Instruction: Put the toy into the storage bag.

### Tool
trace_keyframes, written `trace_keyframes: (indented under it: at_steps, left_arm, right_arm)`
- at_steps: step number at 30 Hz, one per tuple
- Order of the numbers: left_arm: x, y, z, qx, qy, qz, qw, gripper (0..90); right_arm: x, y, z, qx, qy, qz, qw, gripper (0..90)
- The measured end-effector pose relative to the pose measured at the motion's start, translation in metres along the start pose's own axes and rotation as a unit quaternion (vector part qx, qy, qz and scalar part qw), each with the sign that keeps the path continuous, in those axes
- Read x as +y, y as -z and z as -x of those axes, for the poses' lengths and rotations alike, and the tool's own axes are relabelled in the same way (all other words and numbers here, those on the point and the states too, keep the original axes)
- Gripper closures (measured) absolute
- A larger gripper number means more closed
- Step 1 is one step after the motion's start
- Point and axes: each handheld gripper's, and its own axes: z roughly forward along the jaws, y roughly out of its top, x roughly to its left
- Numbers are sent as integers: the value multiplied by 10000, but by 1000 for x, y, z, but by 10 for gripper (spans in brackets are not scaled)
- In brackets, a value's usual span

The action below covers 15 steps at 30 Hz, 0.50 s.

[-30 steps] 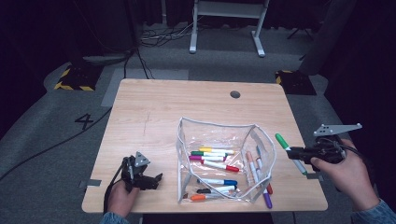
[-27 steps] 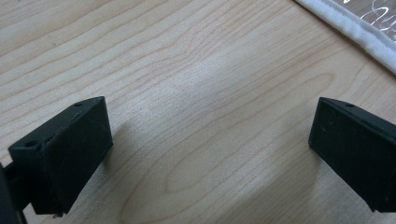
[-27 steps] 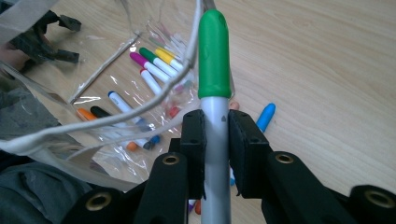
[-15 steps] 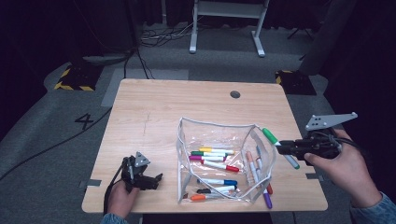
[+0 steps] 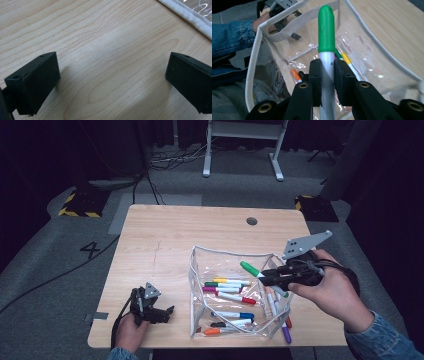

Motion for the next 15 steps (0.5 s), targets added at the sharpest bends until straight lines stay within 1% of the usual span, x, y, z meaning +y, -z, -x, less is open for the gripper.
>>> trace_keyframes:
  at_steps: [4, 5, 6, 9, 10, 11, 12, 15]
  left_arm:
    - [0, 0, 0, 1, -6, -8, 10000, 0]
    - [0, 0, 0, 1, -6, -8, 10000, 0]
    - [0, 0, 0, 5, -10, -6, 10000, 0]
    - [0, 0, 0, 1, -8, -8, 10000, 0]
    - [0, 0, 0, 5, -8, -10, 10000, 0]
    - [0, 0, 0, 5, -8, -10, 10000, 0]
    - [0, 0, 1, -1, 29, -14, 10000, 0]
    - [0, 1, 0, -4, 20, -28, 10000, 0]
  right_arm:
    - [12, -15, -3, 97, 150, -168, 9997, 768]
    - [12, -15, -3, 97, 150, -168, 9997, 768]
    - [17, -24, -5, 187, 229, -265, 9992, 768]
    - [22, -35, -6, 258, 319, -340, 9986, 768]
    - [23, -41, -6, 295, 315, -378, 9984, 768]
    - [23, -41, -6, 295, 315, -378, 9984, 768]
    - [26, -53, -7, 360, 435, -469, 9973, 768]
    - [27, -69, -8, 433, 500, -660, 9956, 768]
